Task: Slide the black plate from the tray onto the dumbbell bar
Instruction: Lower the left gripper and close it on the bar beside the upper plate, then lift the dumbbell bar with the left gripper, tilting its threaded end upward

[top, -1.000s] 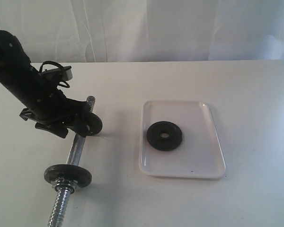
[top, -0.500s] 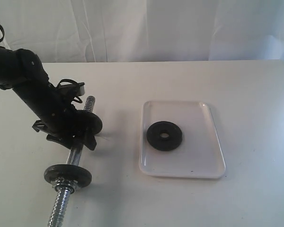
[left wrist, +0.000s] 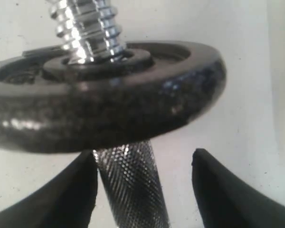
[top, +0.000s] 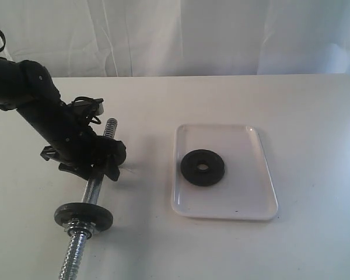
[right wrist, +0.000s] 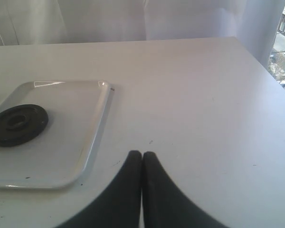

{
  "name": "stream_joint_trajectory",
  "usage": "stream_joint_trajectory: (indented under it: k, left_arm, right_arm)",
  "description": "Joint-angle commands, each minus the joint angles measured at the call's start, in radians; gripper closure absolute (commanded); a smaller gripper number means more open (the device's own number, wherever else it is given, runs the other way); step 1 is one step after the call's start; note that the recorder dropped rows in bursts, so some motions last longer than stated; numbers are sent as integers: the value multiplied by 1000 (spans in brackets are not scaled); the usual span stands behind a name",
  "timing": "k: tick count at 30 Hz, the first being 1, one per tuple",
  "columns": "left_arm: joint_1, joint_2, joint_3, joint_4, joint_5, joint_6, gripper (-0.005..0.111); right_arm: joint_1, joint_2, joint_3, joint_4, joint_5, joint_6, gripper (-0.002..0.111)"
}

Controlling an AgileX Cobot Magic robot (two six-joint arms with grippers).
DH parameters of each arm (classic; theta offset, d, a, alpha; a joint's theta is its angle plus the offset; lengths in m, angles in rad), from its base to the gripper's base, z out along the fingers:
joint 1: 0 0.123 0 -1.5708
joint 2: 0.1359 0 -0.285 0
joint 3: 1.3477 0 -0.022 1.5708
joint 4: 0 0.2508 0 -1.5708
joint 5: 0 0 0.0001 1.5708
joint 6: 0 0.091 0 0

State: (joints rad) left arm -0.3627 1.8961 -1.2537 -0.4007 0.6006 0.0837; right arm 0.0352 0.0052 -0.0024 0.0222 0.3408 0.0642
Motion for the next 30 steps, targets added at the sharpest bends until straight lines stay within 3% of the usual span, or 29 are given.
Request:
stream_joint_trajectory:
  k: [1, 7, 30]
  left_arm:
    - [-6, 2, -4, -9, 14, -6, 45]
    - [-6, 2, -4, -2, 16, -6, 50]
    - [-8, 86, -3, -34, 14, -6, 50]
  right_arm:
    - [4, -5, 2, 0, -6, 1, 108]
    - [4, -5, 2, 0, -6, 1, 108]
    - [4, -5, 2, 0, -6, 1, 108]
